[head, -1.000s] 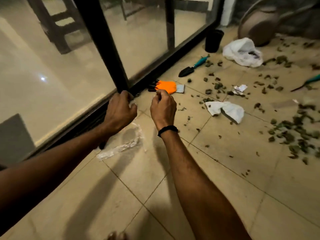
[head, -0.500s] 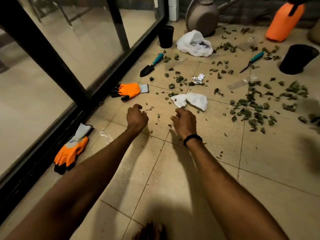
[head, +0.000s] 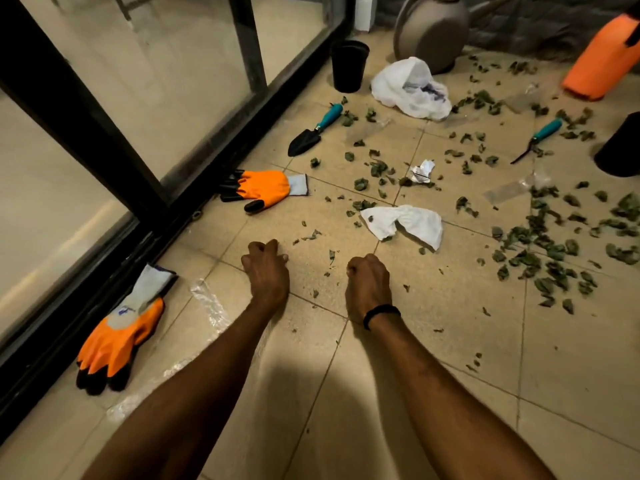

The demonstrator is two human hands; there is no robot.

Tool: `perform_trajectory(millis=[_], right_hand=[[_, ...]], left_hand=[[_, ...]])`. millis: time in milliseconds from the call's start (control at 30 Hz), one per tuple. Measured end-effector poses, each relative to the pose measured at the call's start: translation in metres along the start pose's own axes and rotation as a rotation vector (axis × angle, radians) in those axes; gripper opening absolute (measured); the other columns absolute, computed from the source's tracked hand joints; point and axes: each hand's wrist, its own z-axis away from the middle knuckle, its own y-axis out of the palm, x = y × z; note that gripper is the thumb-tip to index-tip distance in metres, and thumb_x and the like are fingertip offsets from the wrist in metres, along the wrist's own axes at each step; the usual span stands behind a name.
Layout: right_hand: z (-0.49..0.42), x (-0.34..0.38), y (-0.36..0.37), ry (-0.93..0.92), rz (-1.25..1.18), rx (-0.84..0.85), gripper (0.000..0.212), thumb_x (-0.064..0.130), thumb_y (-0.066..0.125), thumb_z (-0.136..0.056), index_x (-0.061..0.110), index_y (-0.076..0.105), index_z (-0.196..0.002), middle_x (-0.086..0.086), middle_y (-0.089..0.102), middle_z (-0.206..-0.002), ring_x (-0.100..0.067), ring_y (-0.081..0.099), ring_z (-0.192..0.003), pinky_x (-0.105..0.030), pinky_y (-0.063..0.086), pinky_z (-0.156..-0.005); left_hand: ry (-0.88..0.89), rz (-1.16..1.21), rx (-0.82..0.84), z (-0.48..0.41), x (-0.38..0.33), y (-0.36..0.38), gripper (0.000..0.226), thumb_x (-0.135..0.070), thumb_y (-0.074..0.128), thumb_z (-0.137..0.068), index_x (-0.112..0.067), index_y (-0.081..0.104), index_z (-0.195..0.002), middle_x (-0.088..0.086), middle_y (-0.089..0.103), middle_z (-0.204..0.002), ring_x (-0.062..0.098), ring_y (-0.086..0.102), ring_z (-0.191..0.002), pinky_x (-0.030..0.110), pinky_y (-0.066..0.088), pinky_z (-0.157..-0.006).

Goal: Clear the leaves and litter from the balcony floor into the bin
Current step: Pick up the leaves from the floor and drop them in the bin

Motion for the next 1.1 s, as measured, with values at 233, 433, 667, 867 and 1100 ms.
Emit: perform_trajectory(millis=[233,433,667,867,1100], right_hand=[[-0.036,0.037,0.021,-0.140,-0.027,-0.043,0.015,0.006,0.056,-0.093,0.009,0.064,-0.106,-0.012,0.052,-0.112,-0.029,0.051,-0.105,-0.037,0.049,-0.086],[-0.032,0.052,0.040,-0.214,0.068,-0.100,0.028,-0.007,0.043,-0.090,0.007,0.064,-0.101,-0.013,0.054,-0.107,-0.029,0.052,-0.101,-0.032,0.037,-0.072],[-0.069,0.029,0.019,-0.006,-0.017,-0.218,0.029,0.003,0.049,-0.095,0.008,0.064,-0.120,-0.015,0.055,-0.119,-0.030,0.056,-0.105,-0.036,0.049,-0.088],[-0.098,0.020,0.001,-0.090,0.108,-0.091,0.029,0.002,0.045,-0.095,0.001,0.057,-0.121,-0.024,0.049,-0.126,-0.040,0.049,-0.115,-0.044,0.042,-0.093],[-0.108,0.020,-0.006,0.019,0.098,-0.204,0.030,-0.002,0.048,-0.093,0.006,0.066,-0.115,-0.019,0.060,-0.110,-0.036,0.058,-0.103,-0.038,0.049,-0.082]], left_hand=[[0.127,0.036,-0.077,-0.030,0.013,0.014,0.025,0.000,0.053,-0.093,-0.018,0.070,-0.097,0.005,0.063,-0.094,0.021,0.054,-0.090,0.027,0.033,-0.072],[0.220,0.073,0.032,-0.054,-0.003,0.019,0.018,-0.021,0.049,-0.101,-0.020,0.064,-0.111,0.007,0.059,-0.115,0.028,0.048,-0.112,0.026,0.031,-0.087],[0.351,0.020,0.128,-0.048,-0.036,0.031,0.040,-0.034,0.058,-0.101,-0.015,0.061,-0.135,0.011,0.051,-0.132,0.030,0.044,-0.118,0.029,0.032,-0.091],[0.259,0.059,-0.007,-0.032,-0.046,0.044,0.017,-0.012,0.053,-0.101,-0.013,0.069,-0.105,0.009,0.060,-0.099,0.024,0.052,-0.094,0.029,0.034,-0.072],[0.210,0.193,0.087,-0.075,-0.070,0.042,0.013,-0.015,0.052,-0.100,-0.018,0.063,-0.093,0.006,0.062,-0.097,0.016,0.050,-0.087,0.026,0.030,-0.071]])
